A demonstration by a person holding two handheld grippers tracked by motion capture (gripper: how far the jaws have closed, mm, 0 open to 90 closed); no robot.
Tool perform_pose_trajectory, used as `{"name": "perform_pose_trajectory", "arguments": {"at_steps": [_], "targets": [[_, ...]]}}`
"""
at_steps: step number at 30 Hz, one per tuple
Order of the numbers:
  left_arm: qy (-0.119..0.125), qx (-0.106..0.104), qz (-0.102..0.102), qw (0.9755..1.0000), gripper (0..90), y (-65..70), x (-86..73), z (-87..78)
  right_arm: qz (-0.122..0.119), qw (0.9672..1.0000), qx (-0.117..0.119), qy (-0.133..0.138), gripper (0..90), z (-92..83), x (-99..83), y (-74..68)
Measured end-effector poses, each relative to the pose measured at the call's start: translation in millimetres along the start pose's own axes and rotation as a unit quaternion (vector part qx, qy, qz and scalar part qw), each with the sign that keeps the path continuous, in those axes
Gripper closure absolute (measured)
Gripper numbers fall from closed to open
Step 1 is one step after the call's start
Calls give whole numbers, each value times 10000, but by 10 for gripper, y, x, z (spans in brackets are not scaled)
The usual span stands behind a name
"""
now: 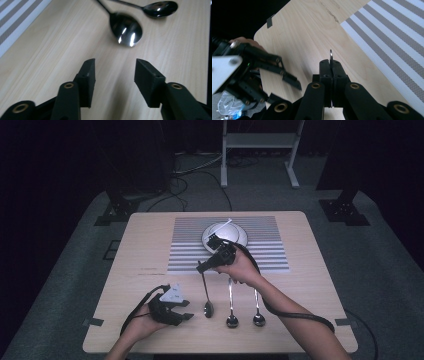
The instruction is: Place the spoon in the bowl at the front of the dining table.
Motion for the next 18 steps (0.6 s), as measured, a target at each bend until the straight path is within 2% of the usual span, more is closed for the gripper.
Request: {"name": "perform_pose_trajectory", "arguments": {"at_steps": [6, 8, 12, 18], "targets": [[83, 143, -446, 9989, 387, -176, -74, -78, 108, 9999, -22, 91, 885, -110, -11, 61], [70, 191, -534, 9984, 356, -213, -94, -86, 124, 9999, -40, 100, 885, -139, -10, 72], [86, 289, -597, 9978, 284, -250, -104, -88, 144, 9998, -73, 136, 885, -186, 4, 92], [81, 374, -656, 9971, 228, -279, -116, -89, 156, 9996, -146, 186, 885, -247, 58, 130]]}}
Point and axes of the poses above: each handheld gripper's, and its own axes: z roughly forward along the jaws, x roughly out of its top, y roughly to its right, the point moved 10 cm from there along z, roughly forward along the jaws, and after that the axes turned 2 degrees about -z, right-handed, at the moved point
